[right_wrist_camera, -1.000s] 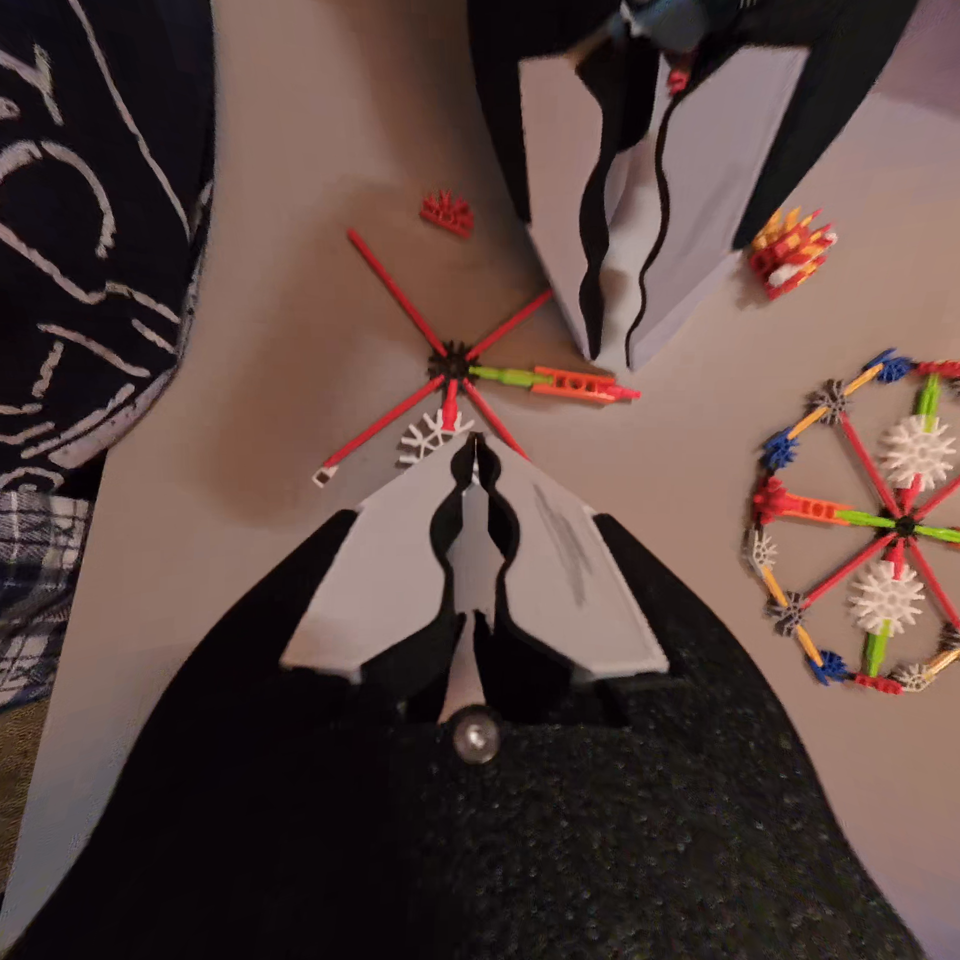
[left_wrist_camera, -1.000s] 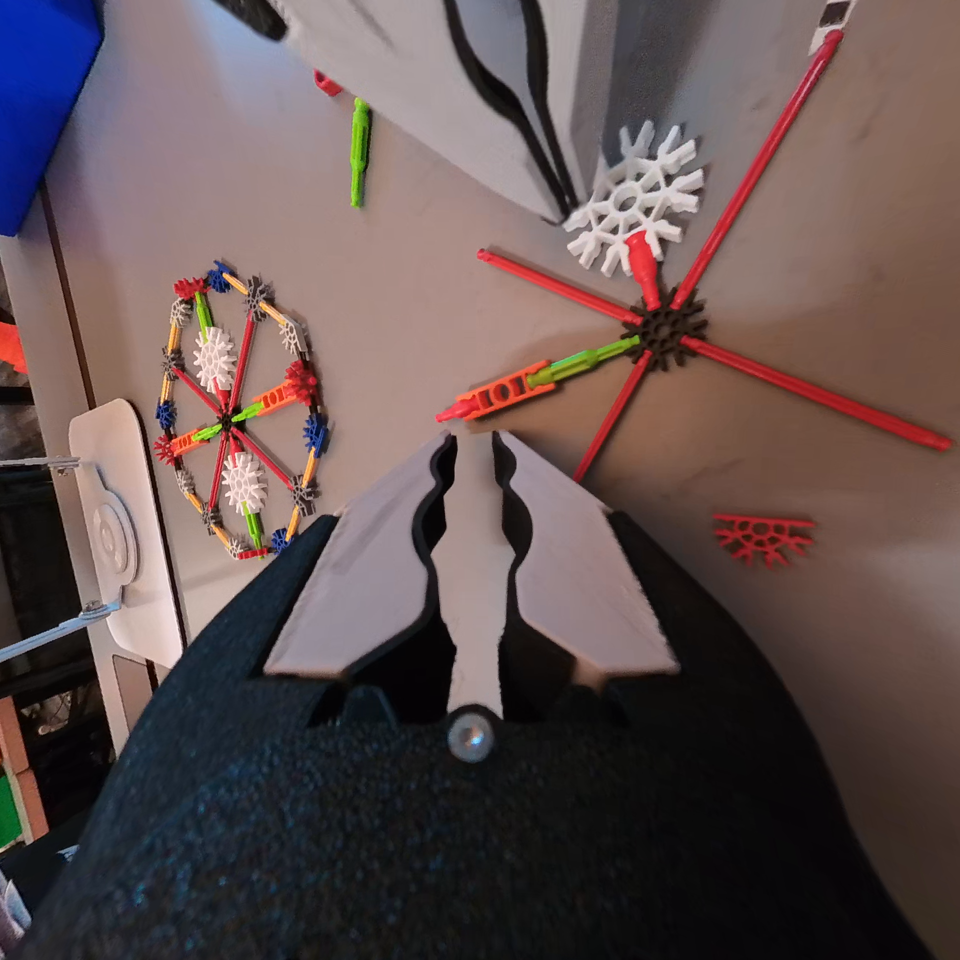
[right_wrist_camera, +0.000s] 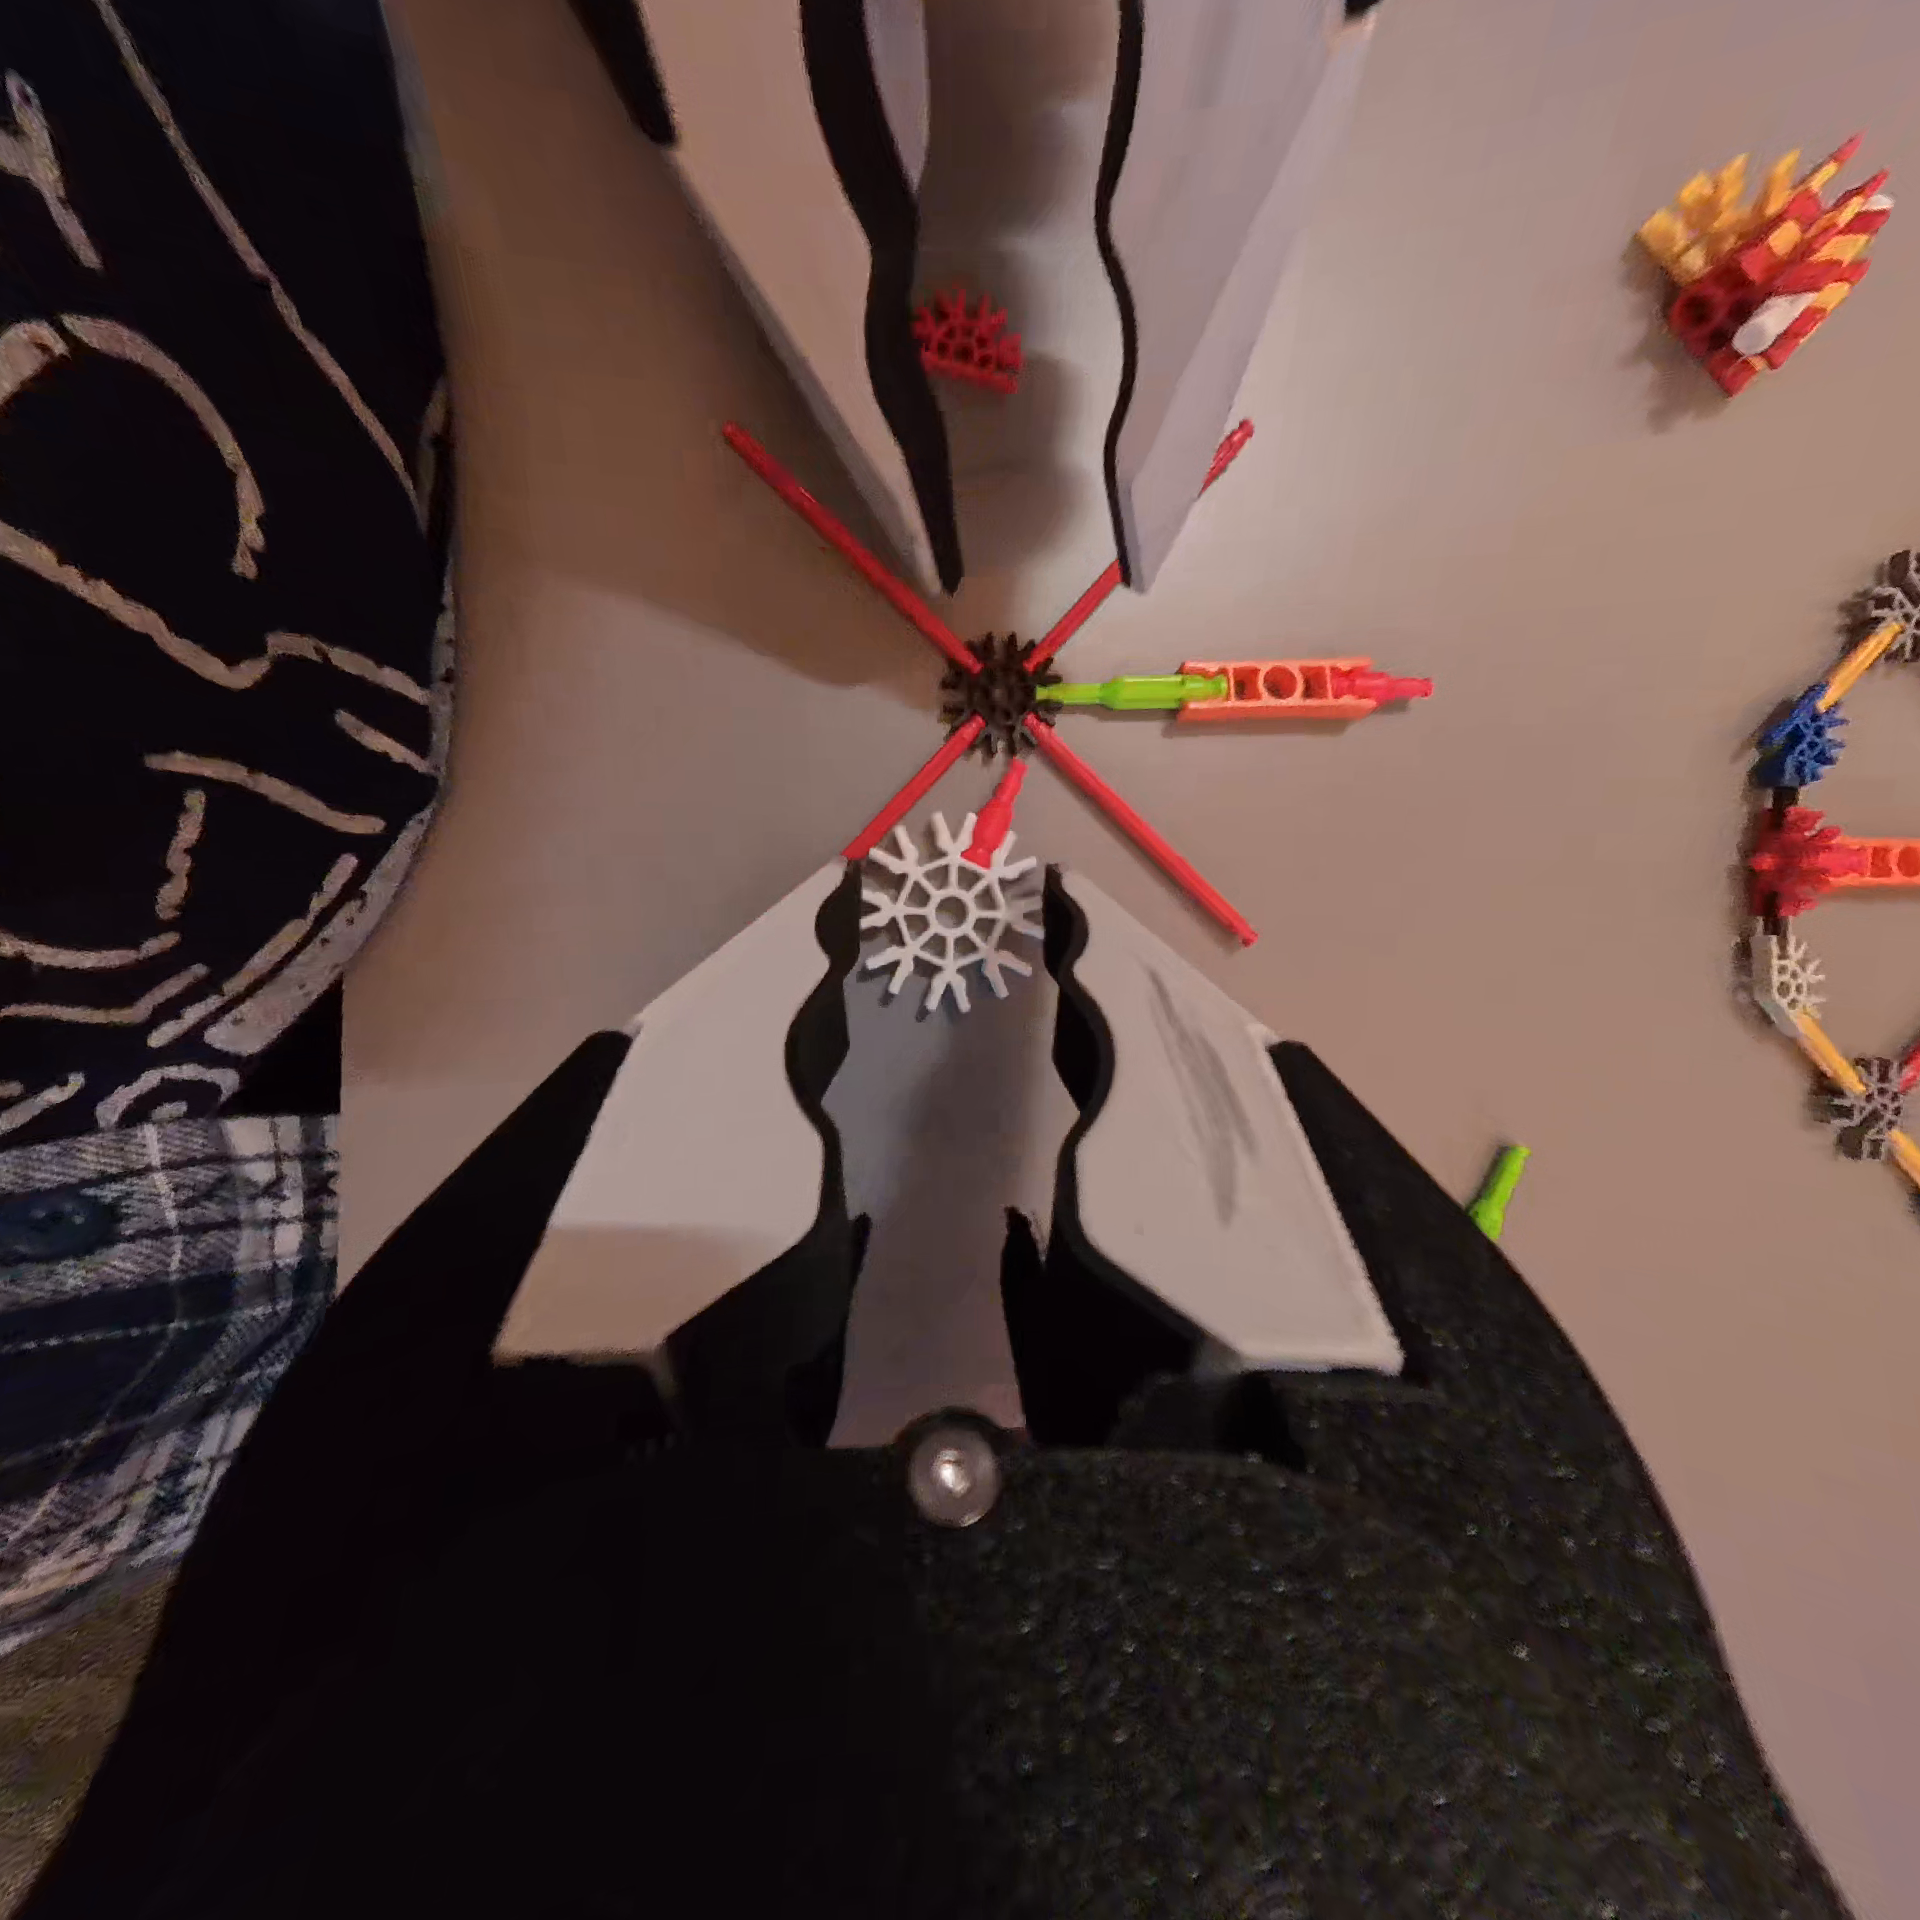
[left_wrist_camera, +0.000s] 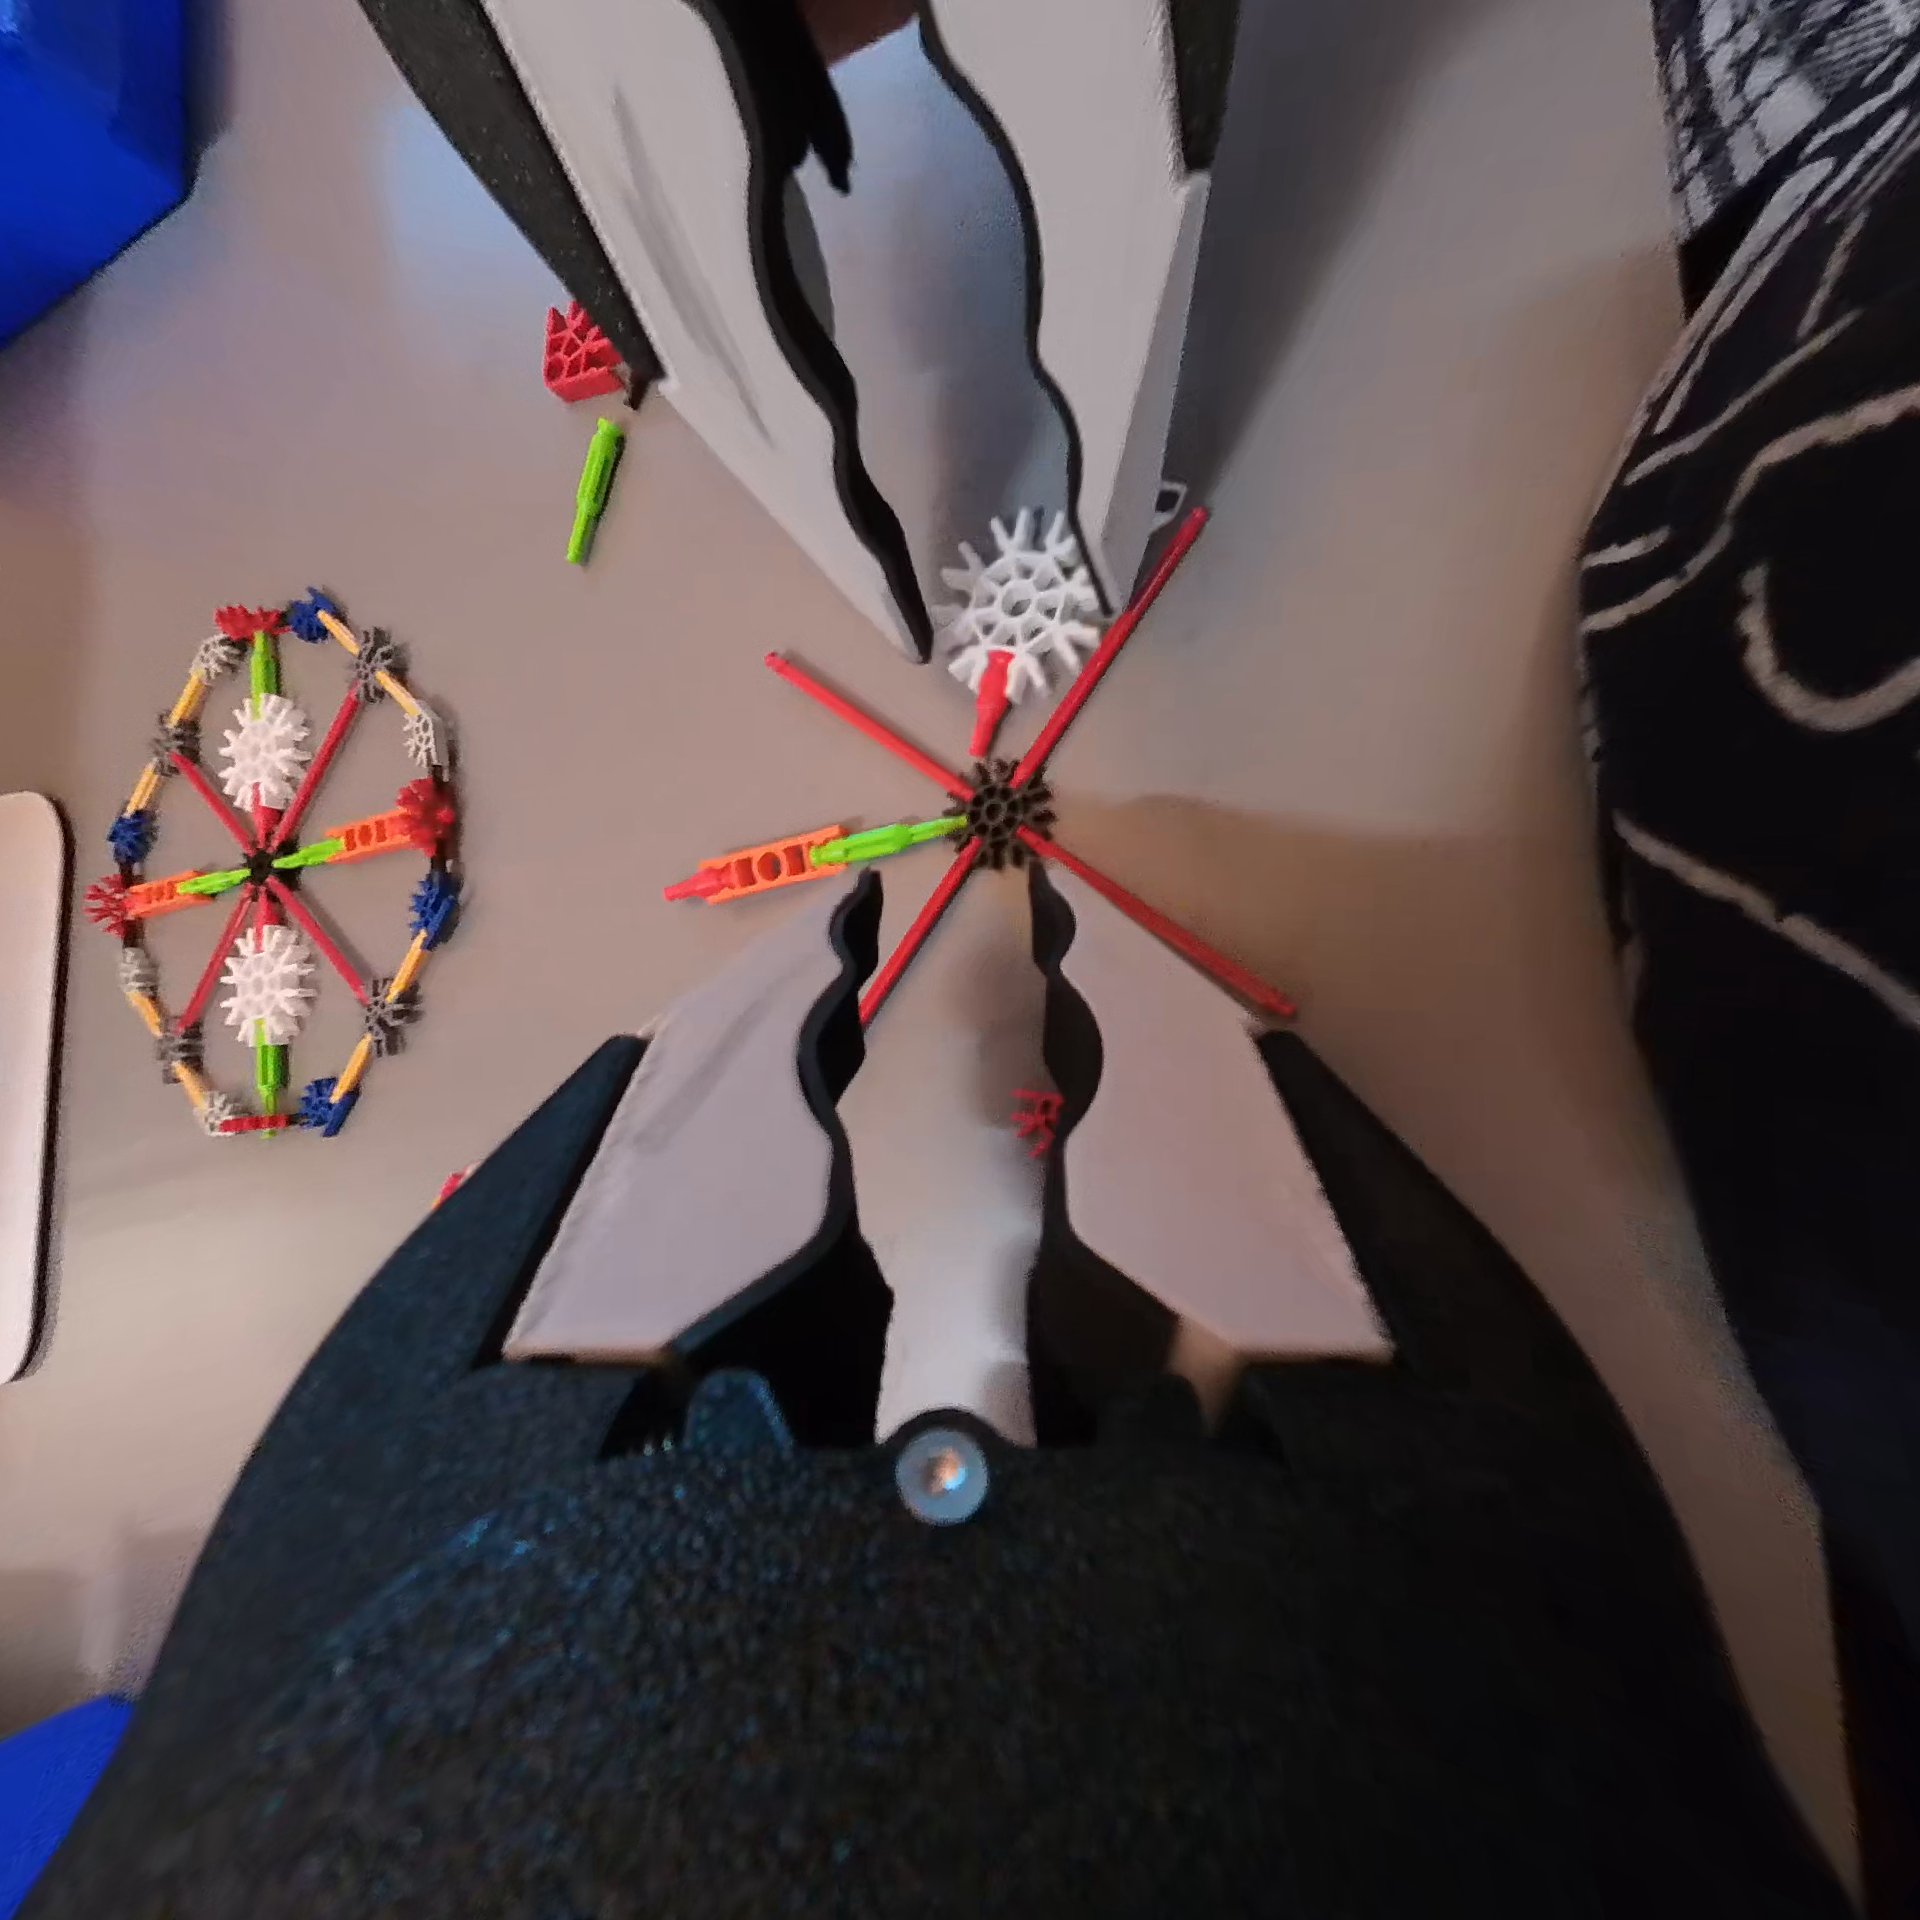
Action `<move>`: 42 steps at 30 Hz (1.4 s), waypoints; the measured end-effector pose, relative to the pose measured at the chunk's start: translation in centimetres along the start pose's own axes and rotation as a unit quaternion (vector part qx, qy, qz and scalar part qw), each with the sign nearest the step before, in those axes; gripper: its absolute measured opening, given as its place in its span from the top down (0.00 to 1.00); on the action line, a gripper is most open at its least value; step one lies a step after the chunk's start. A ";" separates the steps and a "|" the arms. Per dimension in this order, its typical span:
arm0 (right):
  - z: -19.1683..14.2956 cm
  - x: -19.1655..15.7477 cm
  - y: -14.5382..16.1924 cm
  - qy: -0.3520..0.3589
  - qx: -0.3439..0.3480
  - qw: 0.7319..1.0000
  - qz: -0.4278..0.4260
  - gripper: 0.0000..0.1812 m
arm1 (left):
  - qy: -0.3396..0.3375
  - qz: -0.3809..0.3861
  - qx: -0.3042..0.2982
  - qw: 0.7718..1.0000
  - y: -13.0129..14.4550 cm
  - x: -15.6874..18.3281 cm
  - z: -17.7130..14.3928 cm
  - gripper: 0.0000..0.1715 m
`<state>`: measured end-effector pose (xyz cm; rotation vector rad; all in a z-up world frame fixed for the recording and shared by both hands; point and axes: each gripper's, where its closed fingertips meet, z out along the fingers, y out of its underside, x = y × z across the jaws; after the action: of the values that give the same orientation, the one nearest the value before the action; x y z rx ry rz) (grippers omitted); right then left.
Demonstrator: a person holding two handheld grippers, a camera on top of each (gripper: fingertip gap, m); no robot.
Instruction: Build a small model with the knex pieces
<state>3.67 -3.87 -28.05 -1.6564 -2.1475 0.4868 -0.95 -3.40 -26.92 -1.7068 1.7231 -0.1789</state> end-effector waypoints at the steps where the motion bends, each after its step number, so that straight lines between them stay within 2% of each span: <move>1: 0.1 0.0 -0.1 0.000 0.002 1.000 0.004 0.84 | 0.004 -0.006 -0.001 1.000 0.0 0.2 0.2 0.82; 4: 0.2 0.1 -0.2 0.003 0.008 1.000 -0.001 0.90 | 0.006 -0.022 -0.007 1.000 0.1 0.5 0.6 0.81; 8: 0.1 0.3 0.0 -0.009 0.011 1.000 -0.009 0.91 | 0.010 -0.031 -0.003 0.999 0.0 0.9 1.0 0.85; 14: -0.2 0.7 -0.2 -0.003 0.003 1.000 -0.008 0.79 | 0.018 -0.016 0.004 1.000 0.1 0.9 1.2 0.89; 21: 0.4 0.7 0.5 -0.014 -0.008 1.000 -0.016 0.81 | 0.028 0.015 -0.001 0.999 0.5 0.5 1.3 0.96; 28: 0.1 1.1 0.3 -0.018 -0.002 0.997 -0.071 0.81 | 0.051 0.044 0.001 0.998 0.7 0.6 1.2 1.00; 42: 0.7 1.6 -0.1 -0.051 -0.034 0.989 -0.134 0.81 | 0.065 0.055 0.005 0.996 0.6 0.6 1.1 1.00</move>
<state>2.90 -2.35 -28.49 -1.3725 -2.4394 0.4302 -0.77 -3.49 -28.32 -1.6205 1.9019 -0.2519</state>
